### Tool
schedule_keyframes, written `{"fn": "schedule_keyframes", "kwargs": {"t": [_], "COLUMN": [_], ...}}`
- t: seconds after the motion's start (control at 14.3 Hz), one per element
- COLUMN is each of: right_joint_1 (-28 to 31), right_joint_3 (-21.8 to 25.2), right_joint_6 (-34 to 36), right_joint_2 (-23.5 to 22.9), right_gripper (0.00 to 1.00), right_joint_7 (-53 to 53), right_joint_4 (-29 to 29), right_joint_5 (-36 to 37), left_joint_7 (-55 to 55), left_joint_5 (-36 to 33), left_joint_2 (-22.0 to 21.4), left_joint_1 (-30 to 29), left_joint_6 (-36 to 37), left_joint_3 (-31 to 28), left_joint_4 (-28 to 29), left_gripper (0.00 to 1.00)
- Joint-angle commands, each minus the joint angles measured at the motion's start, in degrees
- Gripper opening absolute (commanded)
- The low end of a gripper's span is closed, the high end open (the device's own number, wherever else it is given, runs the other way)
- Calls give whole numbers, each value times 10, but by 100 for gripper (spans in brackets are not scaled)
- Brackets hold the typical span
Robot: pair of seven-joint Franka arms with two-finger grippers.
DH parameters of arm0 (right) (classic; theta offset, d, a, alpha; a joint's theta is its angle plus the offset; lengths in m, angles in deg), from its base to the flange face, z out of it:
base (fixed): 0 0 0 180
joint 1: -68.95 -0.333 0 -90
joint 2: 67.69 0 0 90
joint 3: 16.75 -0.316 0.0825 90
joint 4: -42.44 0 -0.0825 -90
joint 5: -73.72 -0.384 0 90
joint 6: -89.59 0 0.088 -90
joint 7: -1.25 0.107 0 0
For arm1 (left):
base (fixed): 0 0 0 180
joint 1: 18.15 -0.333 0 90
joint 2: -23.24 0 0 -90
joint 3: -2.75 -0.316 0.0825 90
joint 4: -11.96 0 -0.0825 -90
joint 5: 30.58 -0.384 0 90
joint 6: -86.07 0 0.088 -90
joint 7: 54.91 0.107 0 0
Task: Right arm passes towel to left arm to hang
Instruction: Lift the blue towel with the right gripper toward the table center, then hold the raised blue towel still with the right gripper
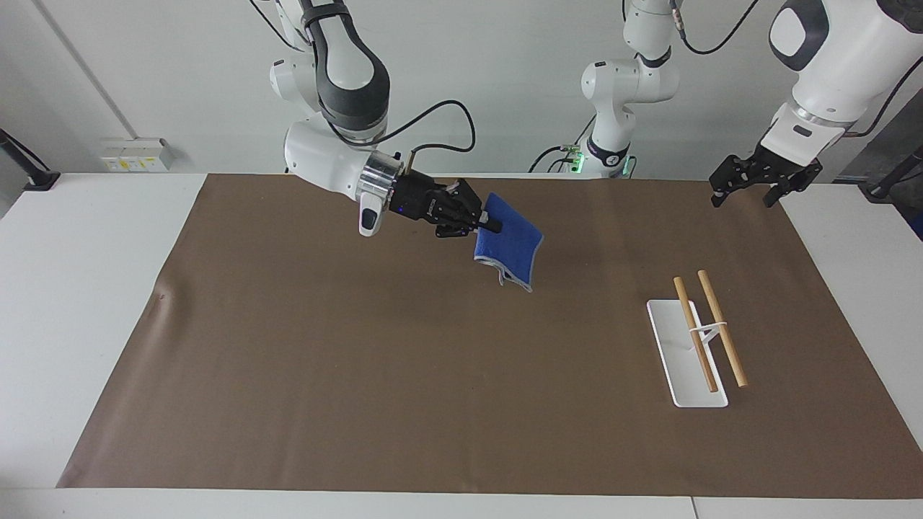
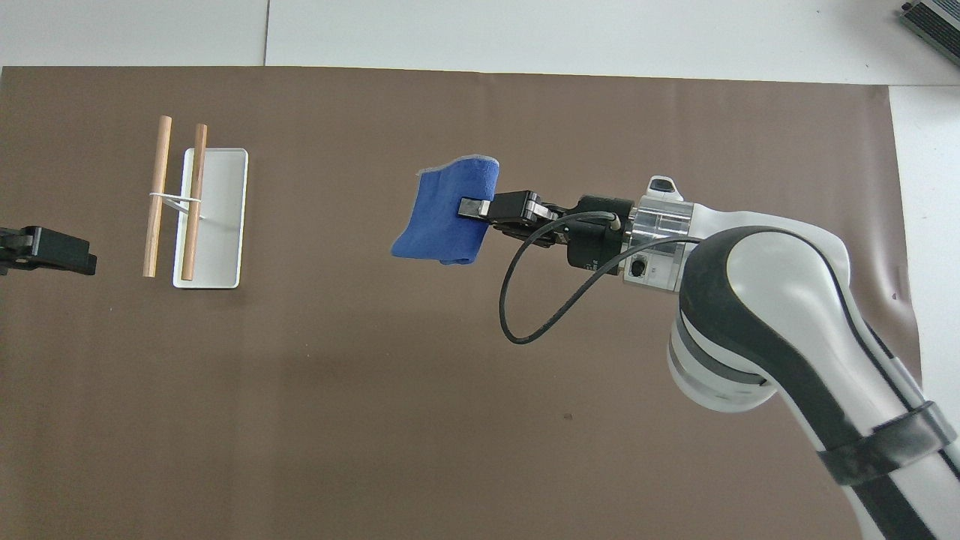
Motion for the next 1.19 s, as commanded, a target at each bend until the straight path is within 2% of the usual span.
{"fn": "schedule_keyframes", "kwargs": {"t": [0.0, 0.28, 1.12], "right_joint_1": [-5, -10, -13], "right_joint_3": [-3, -3, -3], "right_joint_6": [2, 0, -4], "right_joint_2": [-5, -5, -6], "right_gripper": [0, 0, 0], "right_joint_7": [-24, -32, -36], "right_joint_4": [-9, -18, -18], "right_joint_5": [-29, -69, -69], "left_joint_7": [4, 4, 4], "left_joint_5": [-8, -8, -8], "left_joint_2": [-8, -8, -8], "left_joint_1": [1, 1, 1], "left_joint_6": [2, 2, 2], "left_joint_3": [-1, -1, -1], "left_joint_4": [6, 6, 6], "left_gripper": [100, 100, 100]}}
